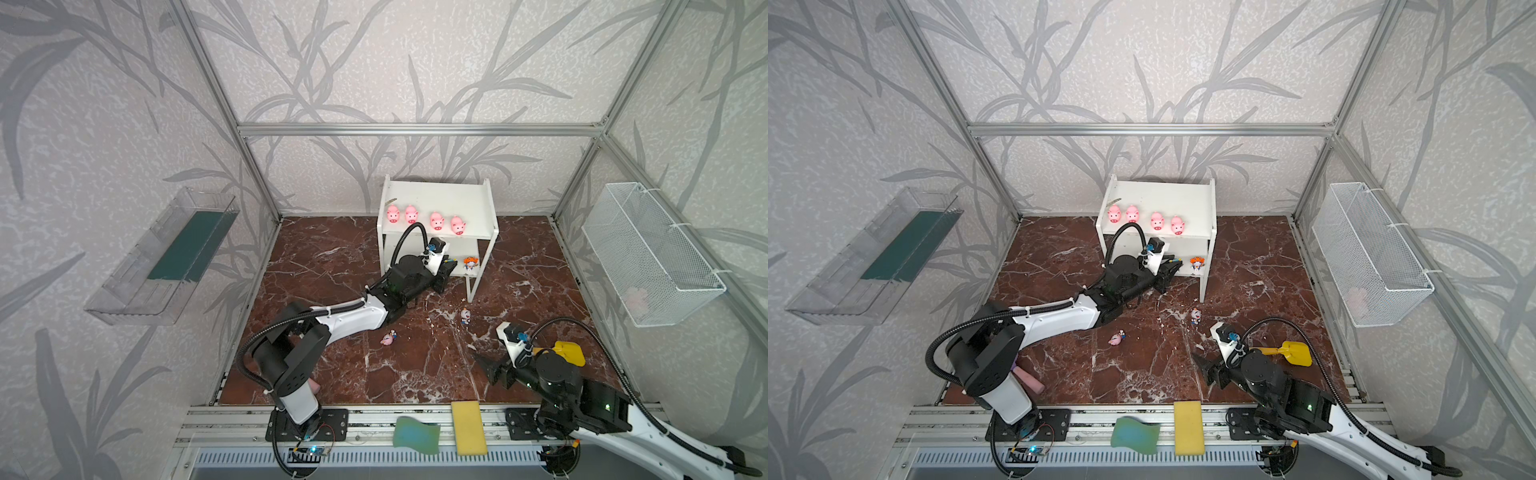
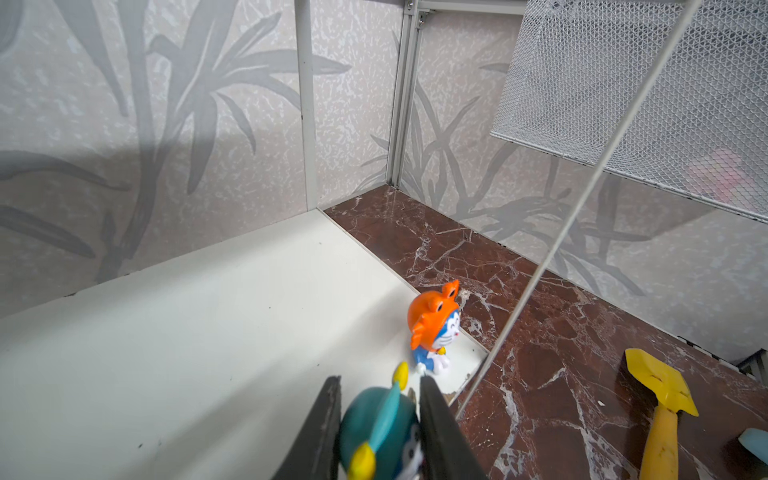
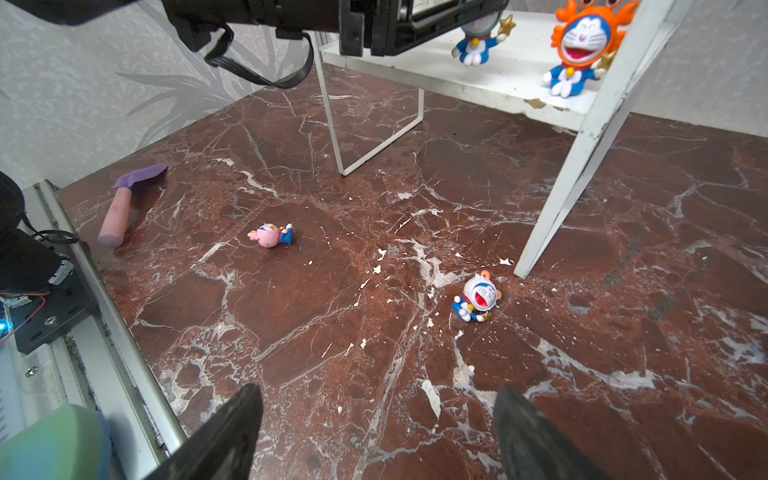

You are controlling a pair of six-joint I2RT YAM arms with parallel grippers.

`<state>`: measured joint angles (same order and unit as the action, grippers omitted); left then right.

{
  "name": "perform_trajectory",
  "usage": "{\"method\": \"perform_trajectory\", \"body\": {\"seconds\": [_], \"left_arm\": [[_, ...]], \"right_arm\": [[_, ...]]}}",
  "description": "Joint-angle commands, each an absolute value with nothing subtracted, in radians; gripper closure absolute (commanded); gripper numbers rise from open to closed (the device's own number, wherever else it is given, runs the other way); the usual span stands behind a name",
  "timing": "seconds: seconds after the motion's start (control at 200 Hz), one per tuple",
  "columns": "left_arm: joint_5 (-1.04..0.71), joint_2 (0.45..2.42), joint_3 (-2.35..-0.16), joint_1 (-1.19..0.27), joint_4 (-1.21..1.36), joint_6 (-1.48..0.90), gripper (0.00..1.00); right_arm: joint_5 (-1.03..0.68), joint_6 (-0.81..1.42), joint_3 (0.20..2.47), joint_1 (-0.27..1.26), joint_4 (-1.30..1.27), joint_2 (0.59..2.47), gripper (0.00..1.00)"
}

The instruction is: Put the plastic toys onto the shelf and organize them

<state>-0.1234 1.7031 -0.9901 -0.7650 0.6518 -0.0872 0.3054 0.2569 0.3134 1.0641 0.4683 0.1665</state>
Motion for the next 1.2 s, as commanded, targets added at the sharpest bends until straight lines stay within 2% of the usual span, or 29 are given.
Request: {"method": "perform_trajectory", "body": {"seconds": [0.0, 0.63, 0.765, 0.87, 0.955, 1.07, 1.195], "left_arm": [[-0.1, 1.723, -0.968, -0.76, 0.761, -0.082, 0.73], [-0.055, 1.819, -0.975, -0.766, 0.872, -0.084, 0.68], [-0.046, 1.824, -0.971, -0.766, 0.874, -0.083, 0.58], [-0.037, 1.824, -0.968, -0.767, 0.873, -0.083, 0.43], [-0.029, 1.818, -0.963, -0.767, 0.873, -0.082, 0.35], [-0.013, 1.808, -0.951, -0.768, 0.872, -0.077, 0.27], [-0.003, 1.797, -0.931, -0.768, 0.865, -0.069, 0.25]], "right_arm": [[0.307, 0.248, 0.336, 1.071, 0.458, 0.156, 0.13], [0.298, 0.247, 0.318, 1.07, 0.448, 0.135, 0.13], [0.297, 0.249, 0.314, 1.071, 0.455, 0.127, 0.13], [0.297, 0.249, 0.313, 1.071, 0.455, 0.119, 0.13], [0.297, 0.247, 0.313, 1.071, 0.456, 0.118, 0.13], [0.295, 0.248, 0.314, 1.071, 0.455, 0.119, 0.13], [0.294, 0.249, 0.314, 1.071, 0.451, 0.121, 0.13]]}}
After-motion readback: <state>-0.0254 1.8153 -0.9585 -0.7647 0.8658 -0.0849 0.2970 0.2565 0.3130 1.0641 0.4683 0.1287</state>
